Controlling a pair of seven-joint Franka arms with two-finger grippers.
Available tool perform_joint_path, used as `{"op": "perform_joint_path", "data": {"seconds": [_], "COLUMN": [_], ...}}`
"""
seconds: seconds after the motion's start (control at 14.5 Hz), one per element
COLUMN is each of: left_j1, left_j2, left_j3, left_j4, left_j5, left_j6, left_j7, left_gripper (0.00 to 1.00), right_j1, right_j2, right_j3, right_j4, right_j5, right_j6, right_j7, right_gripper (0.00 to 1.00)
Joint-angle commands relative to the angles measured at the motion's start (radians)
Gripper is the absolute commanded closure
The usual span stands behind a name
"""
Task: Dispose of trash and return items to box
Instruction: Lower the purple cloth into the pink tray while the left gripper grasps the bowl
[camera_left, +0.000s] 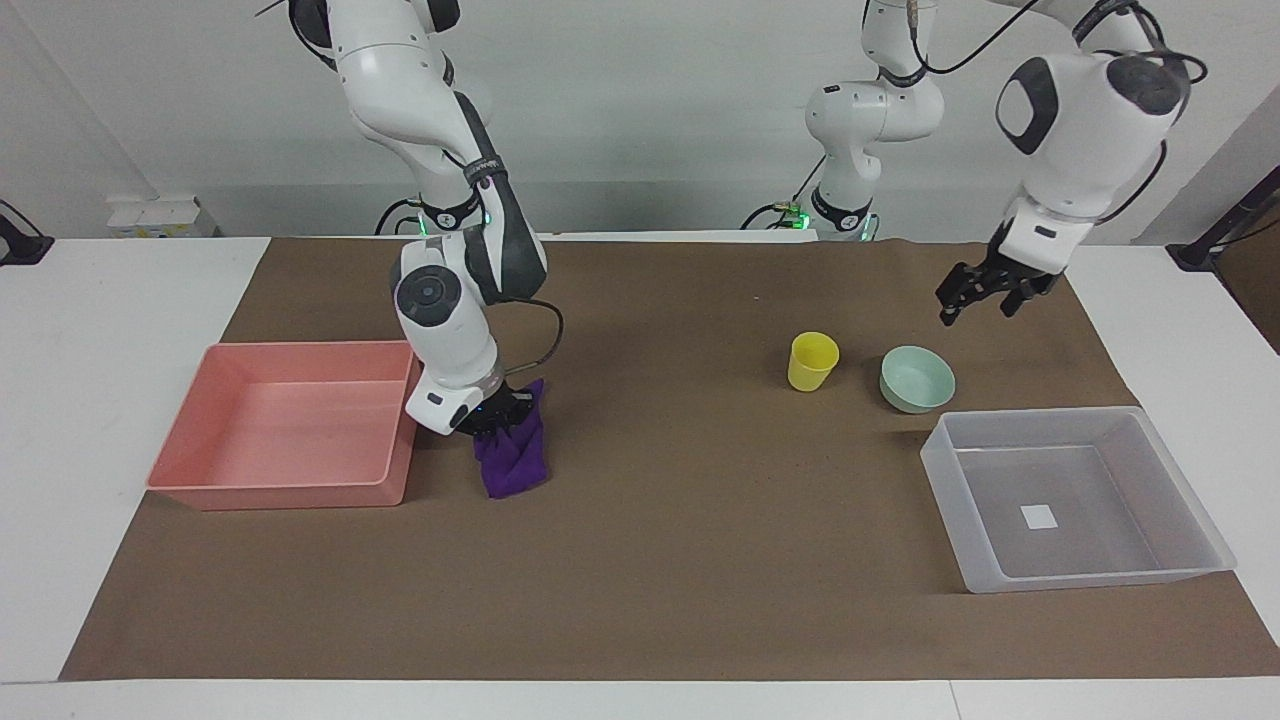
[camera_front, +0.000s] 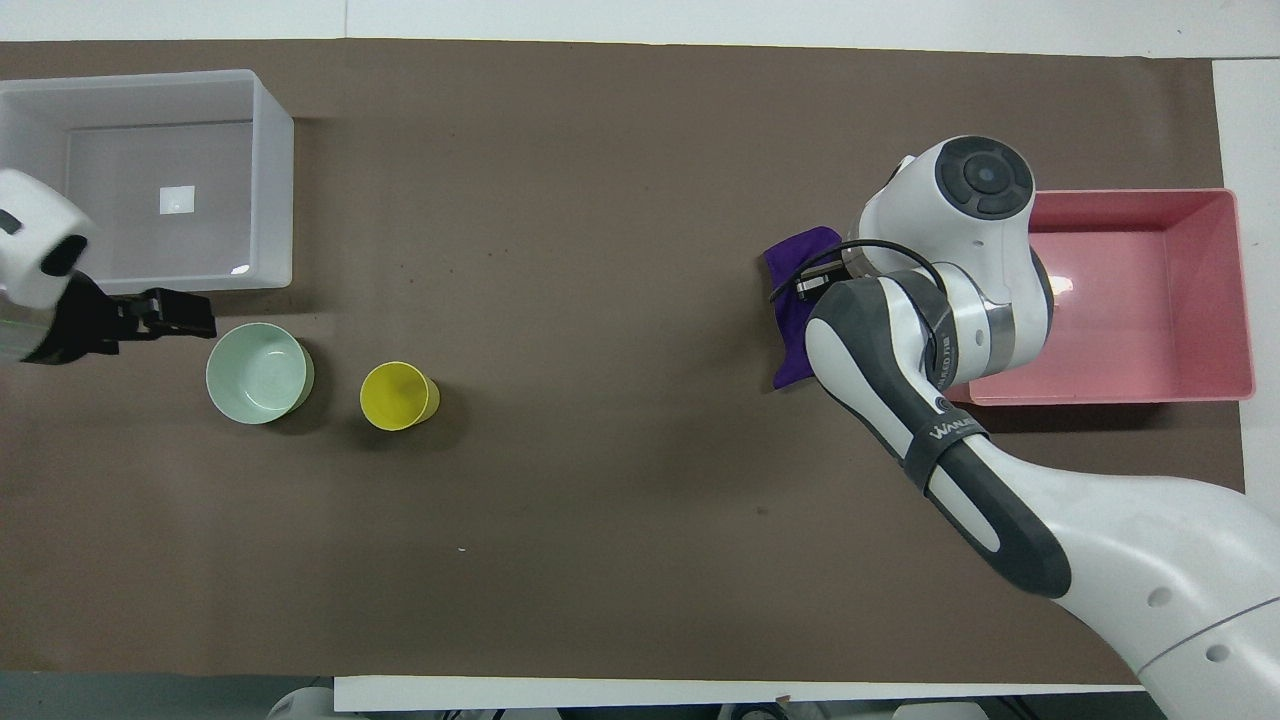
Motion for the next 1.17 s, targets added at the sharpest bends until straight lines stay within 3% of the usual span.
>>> {"op": "perform_joint_path", "data": {"seconds": [0.0, 0.14, 0.34, 0.41, 0.48, 0.55, 0.83, 1.1], "left_j1": [-0.004, 0.016, 0.051, 0.062, 0.067, 0.073, 0.09, 0.091], "left_j2": [-0.036, 0.028, 0.132, 0.143, 0.143, 0.143, 0.146, 0.146], "left_j3": [0.013, 0.015, 0.015, 0.015, 0.015, 0.015, 0.015, 0.016], "left_j4": [-0.171, -0.237, -0.245, -0.268, -0.289, -0.295, -0.289, -0.279], "left_j5": [0.019, 0.021, 0.047, 0.068, 0.076, 0.076, 0.076, 0.076], "left_j6": [0.1, 0.253, 0.342, 0.367, 0.393, 0.404, 0.404, 0.37], "left_j7": [-0.01, -0.01, 0.042, 0.042, 0.044, 0.056, 0.073, 0.08], "left_gripper": [0.0, 0.0, 0.02, 0.19, 0.87, 1.0, 1.0, 1.0], "right_j1": [-0.022, -0.057, -0.128, -0.154, -0.189, -0.24, -0.352, -0.38], "right_j2": [-0.099, -0.154, -0.2, -0.216, -0.22, -0.222, -0.219, -0.188], "right_j3": [-0.003, -0.003, -0.004, -0.006, -0.006, -0.006, -0.006, -0.006], "right_j4": [0.049, 0.075, 0.124, 0.122, 0.122, 0.118, 0.063, -0.057], "right_j5": [0.014, 0.014, -0.001, -0.004, -0.006, -0.006, -0.009, -0.01], "right_j6": [-0.118, -0.183, -0.279, -0.296, -0.315, -0.322, -0.303, -0.139], "right_j7": [0.012, 0.009, -0.007, -0.026, -0.061, -0.126, -0.203, -0.227], "right_gripper": [1.0, 1.0, 1.0, 1.0, 1.0, 1.0, 1.0, 0.99]}}
